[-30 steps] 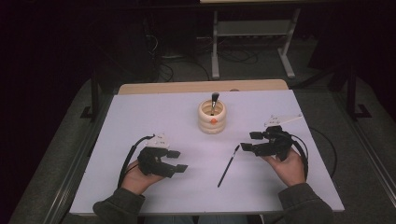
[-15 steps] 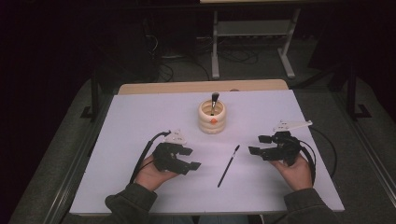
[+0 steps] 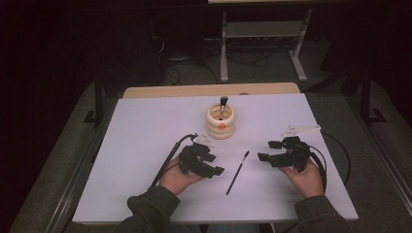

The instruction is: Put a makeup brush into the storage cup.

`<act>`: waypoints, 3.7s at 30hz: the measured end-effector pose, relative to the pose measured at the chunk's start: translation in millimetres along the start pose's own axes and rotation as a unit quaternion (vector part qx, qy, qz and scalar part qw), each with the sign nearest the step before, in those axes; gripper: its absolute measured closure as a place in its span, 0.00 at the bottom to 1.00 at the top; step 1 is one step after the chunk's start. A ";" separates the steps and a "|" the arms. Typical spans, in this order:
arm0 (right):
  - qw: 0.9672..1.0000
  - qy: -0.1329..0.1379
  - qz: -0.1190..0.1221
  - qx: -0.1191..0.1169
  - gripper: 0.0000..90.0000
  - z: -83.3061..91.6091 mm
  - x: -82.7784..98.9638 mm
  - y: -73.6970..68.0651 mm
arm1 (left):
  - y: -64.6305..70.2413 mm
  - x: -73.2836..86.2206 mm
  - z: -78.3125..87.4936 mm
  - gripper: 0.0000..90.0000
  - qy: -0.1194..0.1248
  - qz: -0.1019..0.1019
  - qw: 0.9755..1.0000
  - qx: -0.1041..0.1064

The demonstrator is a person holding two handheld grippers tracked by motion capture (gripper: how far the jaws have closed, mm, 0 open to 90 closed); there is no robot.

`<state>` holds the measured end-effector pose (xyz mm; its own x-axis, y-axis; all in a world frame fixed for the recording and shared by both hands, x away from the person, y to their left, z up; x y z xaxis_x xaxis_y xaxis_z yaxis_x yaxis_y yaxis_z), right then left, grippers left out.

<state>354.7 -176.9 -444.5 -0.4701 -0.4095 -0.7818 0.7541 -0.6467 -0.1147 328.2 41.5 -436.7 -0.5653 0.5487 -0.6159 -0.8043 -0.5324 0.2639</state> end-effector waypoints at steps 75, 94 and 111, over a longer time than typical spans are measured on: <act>1.000 0.004 -0.009 0.003 0.33 3.3 2.7 6.0 | 1.9 -31.3 -74.1 0.95 -0.144 -0.044 0.986 -0.070; 0.998 0.028 -0.003 -0.051 0.35 -8.5 -14.3 -23.8 | -11.5 -21.1 -10.3 0.95 -0.049 -0.015 0.998 -0.039; 0.990 0.035 0.025 -0.137 0.40 -35.7 -52.1 -76.0 | -9.1 -1.6 48.2 0.95 0.049 -0.023 0.998 -0.016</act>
<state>338.3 -83.5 -416.9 -0.4034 -0.3855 -0.8298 0.8764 -0.4236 -0.2293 327.6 76.6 -402.3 -0.5060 0.5089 -0.6964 -0.8219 -0.5295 0.2102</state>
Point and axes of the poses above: each handheld gripper's, and its own axes: z roughly backward along the jaws, x roughly out of its underside, y roughly to its right, the point moved 7 cm from there along -z, roughly forward along the jaws, and after that the axes turned 7 degrees about z, right-handed, at the moved point
